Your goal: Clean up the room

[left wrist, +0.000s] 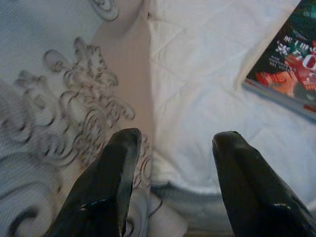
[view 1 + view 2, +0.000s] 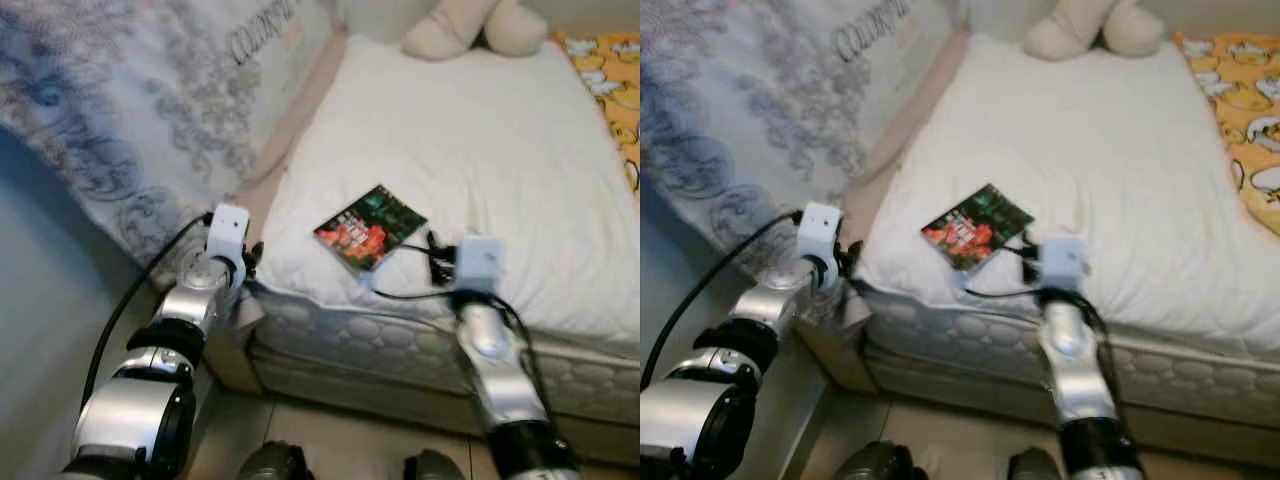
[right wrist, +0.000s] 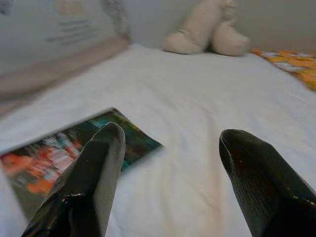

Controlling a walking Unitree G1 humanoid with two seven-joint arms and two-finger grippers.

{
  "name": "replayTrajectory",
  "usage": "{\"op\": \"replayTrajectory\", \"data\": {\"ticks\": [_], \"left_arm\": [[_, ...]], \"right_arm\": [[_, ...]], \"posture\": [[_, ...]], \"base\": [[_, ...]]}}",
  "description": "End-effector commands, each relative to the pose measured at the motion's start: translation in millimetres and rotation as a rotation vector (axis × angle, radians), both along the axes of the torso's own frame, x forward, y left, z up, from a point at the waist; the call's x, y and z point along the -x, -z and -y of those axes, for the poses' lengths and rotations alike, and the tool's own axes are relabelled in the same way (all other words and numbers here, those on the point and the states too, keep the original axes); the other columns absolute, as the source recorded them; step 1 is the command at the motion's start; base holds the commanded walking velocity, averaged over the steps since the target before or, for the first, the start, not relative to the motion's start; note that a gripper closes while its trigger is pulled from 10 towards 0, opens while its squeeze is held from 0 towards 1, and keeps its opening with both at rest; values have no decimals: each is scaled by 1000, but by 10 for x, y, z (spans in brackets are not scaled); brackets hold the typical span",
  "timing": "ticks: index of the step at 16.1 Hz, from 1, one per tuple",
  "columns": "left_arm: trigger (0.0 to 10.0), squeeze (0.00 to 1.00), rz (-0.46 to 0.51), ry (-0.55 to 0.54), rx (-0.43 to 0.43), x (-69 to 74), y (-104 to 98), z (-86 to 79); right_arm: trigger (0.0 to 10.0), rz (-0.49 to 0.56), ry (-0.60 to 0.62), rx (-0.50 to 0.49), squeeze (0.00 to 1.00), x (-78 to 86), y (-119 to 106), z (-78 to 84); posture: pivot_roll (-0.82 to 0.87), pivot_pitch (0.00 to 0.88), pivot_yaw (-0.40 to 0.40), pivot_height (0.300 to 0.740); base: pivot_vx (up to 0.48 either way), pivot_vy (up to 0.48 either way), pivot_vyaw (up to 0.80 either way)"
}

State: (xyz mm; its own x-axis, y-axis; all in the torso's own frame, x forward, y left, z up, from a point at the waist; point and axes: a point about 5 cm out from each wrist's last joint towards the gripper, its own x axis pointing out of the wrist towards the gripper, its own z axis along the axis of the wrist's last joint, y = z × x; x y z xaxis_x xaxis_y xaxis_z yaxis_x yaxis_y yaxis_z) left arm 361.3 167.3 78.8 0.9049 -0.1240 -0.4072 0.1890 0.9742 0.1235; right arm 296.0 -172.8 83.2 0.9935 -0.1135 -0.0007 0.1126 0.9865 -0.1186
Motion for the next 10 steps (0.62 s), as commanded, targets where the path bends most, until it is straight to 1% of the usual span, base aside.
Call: {"op": "replayTrajectory", "data": {"ticks": [1,2,3,4,5,6,7,9,10], "left_arm": [[10000,0,97,12,5,-97,-190,55],[10000,0,302,-59,34,-143,-424,57],[10000,0,377,-55,47,-116,-494,63],[10000,0,519,34,55,99,-584,159],[10000,0,554,67,67,227,-610,207],[10000,0,609,93,87,409,-666,277],[10000,0,679,102,109,549,-753,387],[10000,0,758,103,120,625,-892,493],[10000,0,796,121,117,652,-976,569]], "right_arm": [[10000,17,25,-8,0,19,-46,46],[10000,77,34,3,0,70,-148,75],[10000,110,47,3,0,121,-203,96],[10000,128,80,13,0,352,-234,178],[10000,109,95,25,0,480,-191,220],[10000,72,123,37,0,655,-124,285],[10000,31,168,29,0,784,-63,370],[10000,29,197,22,0,845,-92,418],[10000,48,191,15,0,834,-159,397]], "posture": [[-217,0,112,700],[-228,0,127,700],[-228,0,132,700],[-217,0,131,700],[-217,0,131,700],[-222,0,130,700],[-216,0,131,700],[-207,0,119,700],[-208,0,115,700]], "base": [[0,0,0],[0,0,0],[0,0,0],[0,0,0],[0,0,0],[0,0,0],[0,0,0],[0,0,0],[0,0,0]]}}
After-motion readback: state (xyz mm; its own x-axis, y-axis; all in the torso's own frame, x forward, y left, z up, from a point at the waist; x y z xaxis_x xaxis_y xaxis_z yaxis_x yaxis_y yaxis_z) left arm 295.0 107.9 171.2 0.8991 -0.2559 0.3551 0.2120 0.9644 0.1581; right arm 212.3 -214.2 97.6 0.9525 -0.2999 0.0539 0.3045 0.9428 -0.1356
